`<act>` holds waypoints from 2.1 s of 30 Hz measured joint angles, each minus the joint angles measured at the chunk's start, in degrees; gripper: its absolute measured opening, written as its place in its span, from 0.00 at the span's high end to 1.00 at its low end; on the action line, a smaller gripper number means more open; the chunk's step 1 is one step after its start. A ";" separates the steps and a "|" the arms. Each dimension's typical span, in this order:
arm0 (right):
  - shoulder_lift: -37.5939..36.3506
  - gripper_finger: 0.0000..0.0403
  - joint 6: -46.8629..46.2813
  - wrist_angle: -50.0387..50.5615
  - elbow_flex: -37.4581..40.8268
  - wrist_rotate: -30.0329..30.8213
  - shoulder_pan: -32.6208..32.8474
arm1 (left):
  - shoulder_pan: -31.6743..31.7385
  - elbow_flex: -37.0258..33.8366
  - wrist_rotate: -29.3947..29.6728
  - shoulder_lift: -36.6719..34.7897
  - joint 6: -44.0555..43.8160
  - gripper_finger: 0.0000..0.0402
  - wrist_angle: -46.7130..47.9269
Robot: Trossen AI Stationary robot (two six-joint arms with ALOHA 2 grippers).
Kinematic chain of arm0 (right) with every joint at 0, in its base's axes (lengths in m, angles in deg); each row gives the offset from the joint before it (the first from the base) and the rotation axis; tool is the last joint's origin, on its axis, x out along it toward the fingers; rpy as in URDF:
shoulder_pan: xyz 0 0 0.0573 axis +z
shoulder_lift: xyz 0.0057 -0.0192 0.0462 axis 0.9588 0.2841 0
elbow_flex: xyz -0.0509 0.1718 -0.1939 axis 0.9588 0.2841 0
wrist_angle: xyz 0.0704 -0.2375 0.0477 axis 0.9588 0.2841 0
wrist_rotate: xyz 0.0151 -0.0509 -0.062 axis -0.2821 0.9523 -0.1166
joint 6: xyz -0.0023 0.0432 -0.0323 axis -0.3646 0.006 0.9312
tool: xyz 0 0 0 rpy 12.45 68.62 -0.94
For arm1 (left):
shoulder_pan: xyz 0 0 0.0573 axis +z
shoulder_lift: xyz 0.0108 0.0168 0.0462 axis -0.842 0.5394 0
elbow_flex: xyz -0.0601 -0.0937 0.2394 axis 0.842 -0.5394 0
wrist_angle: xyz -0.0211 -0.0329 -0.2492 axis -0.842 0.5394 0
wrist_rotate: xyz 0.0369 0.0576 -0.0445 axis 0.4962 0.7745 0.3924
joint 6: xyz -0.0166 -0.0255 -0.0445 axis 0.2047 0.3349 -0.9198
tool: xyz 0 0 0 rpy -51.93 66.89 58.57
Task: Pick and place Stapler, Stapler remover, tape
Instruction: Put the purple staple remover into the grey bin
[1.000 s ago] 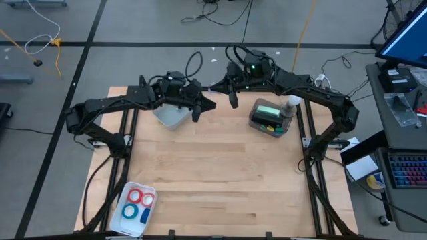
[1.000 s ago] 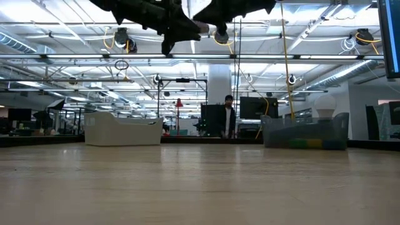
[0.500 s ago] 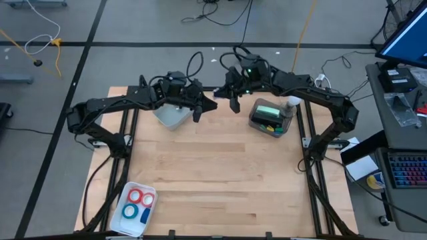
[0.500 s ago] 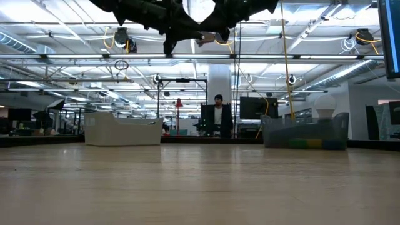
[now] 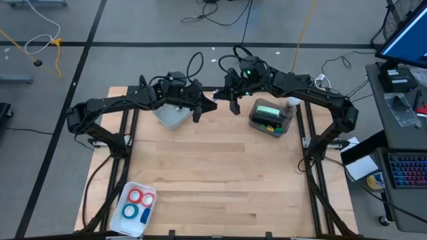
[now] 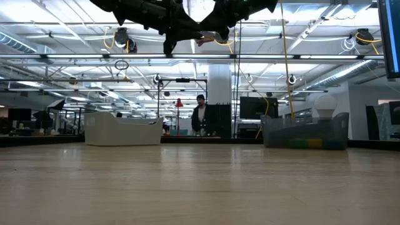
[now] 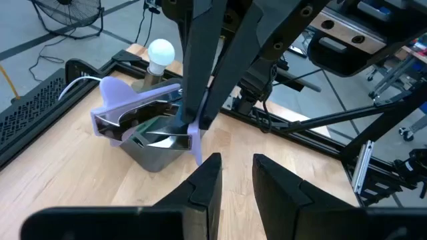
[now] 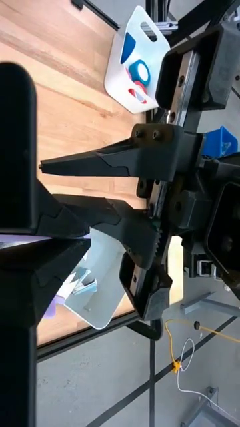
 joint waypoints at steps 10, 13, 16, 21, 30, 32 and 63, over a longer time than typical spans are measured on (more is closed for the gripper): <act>0.00 1.00 -0.02 0.00 -0.03 -0.19 0.93 | 0.04 -0.02 3.83 0.00 -1.24 0.78 5.55; 0.01 1.00 -0.03 -0.16 -0.03 0.04 0.77 | -0.04 -0.02 3.45 0.00 -2.26 0.78 6.39; 0.00 1.00 0.07 -0.17 -0.03 0.03 0.81 | 0.04 -0.02 3.37 0.00 -2.36 0.78 5.43; 0.00 1.00 0.37 -0.22 -0.02 0.16 0.82 | 0.00 -0.02 0.85 0.00 -2.78 0.78 4.95; 0.00 1.00 1.01 0.52 -0.02 2.76 0.80 | 0.02 -0.02 0.51 0.00 -2.80 0.78 4.96; 0.00 1.00 1.01 0.75 -0.02 2.76 0.80 | 0.02 -0.02 1.16 0.00 -2.80 0.78 4.93; 0.00 1.00 3.82 4.11 -0.02 3.22 0.74 | -1.22 -0.04 3.60 3.63 -7.87 0.78 6.37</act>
